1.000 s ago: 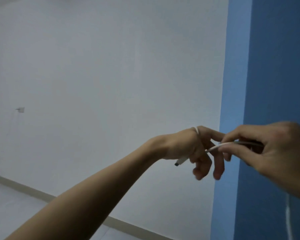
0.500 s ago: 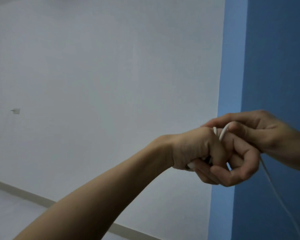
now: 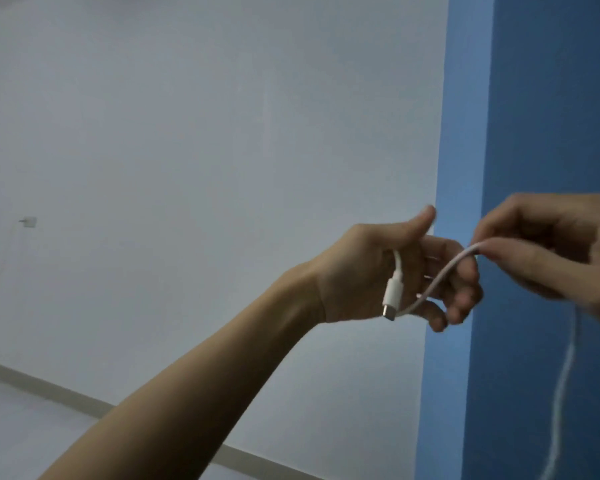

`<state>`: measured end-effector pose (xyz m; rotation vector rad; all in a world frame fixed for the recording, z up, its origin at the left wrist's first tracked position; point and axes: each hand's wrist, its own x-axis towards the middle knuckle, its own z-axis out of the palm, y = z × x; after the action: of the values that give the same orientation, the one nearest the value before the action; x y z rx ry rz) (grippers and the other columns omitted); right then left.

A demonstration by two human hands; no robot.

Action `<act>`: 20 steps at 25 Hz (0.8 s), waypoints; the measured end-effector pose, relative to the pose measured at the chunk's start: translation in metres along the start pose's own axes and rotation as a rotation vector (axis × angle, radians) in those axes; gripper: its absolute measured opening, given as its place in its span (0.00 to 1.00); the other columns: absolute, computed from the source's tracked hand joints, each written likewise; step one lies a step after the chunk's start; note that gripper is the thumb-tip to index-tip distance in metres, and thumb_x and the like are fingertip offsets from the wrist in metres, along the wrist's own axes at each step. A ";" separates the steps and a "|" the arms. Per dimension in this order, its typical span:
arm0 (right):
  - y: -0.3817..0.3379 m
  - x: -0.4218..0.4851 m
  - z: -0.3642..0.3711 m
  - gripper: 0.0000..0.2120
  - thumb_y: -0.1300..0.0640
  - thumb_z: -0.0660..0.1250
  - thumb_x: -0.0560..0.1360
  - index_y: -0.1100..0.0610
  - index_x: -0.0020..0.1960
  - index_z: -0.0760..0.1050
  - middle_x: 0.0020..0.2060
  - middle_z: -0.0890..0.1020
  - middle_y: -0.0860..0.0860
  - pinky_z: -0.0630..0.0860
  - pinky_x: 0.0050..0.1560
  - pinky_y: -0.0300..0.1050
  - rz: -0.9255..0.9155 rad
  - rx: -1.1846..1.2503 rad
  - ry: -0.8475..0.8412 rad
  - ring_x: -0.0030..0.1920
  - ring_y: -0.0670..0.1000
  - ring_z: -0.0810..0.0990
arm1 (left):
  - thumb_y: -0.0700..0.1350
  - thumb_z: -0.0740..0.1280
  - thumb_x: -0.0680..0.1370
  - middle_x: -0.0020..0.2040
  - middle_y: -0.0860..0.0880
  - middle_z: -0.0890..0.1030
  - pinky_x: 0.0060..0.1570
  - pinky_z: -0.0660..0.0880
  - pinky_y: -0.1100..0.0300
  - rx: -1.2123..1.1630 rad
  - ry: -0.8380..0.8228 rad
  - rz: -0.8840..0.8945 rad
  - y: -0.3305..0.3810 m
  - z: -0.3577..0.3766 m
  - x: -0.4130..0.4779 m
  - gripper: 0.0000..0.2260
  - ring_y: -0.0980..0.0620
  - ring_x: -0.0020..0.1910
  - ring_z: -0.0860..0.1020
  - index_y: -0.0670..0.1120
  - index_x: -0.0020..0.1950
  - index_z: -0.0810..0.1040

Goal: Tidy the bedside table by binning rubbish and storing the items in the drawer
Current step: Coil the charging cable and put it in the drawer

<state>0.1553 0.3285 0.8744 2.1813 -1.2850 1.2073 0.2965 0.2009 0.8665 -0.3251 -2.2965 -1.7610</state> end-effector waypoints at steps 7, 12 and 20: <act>0.035 0.001 -0.002 0.38 0.32 0.77 0.37 0.55 0.38 0.81 0.17 0.63 0.48 0.58 0.20 0.30 0.531 0.376 -0.343 0.17 0.45 0.59 | 0.23 0.54 0.71 0.63 0.39 0.72 0.59 0.71 0.58 0.458 0.527 0.124 0.004 0.008 0.011 0.24 0.50 0.63 0.70 0.44 0.61 0.71; 0.050 0.006 0.008 0.33 0.35 0.78 0.50 0.61 0.42 0.82 0.20 0.62 0.47 0.60 0.19 0.33 0.555 0.506 -0.498 0.19 0.45 0.60 | 0.22 0.54 0.72 0.61 0.33 0.75 0.60 0.71 0.58 0.613 0.295 0.315 0.010 0.022 0.005 0.18 0.53 0.59 0.72 0.35 0.57 0.73; 0.047 0.018 0.015 0.12 0.49 0.65 0.69 0.57 0.40 0.80 0.22 0.73 0.51 0.63 0.21 0.31 0.327 0.310 -0.111 0.21 0.44 0.66 | 0.55 0.62 0.76 0.30 0.52 0.76 0.25 0.73 0.65 0.245 -0.023 0.058 -0.024 0.016 -0.013 0.12 0.52 0.28 0.73 0.47 0.52 0.73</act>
<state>0.1273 0.2839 0.8739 2.3402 -1.6461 1.5151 0.3004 0.2092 0.8362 -0.3632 -2.4578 -1.4363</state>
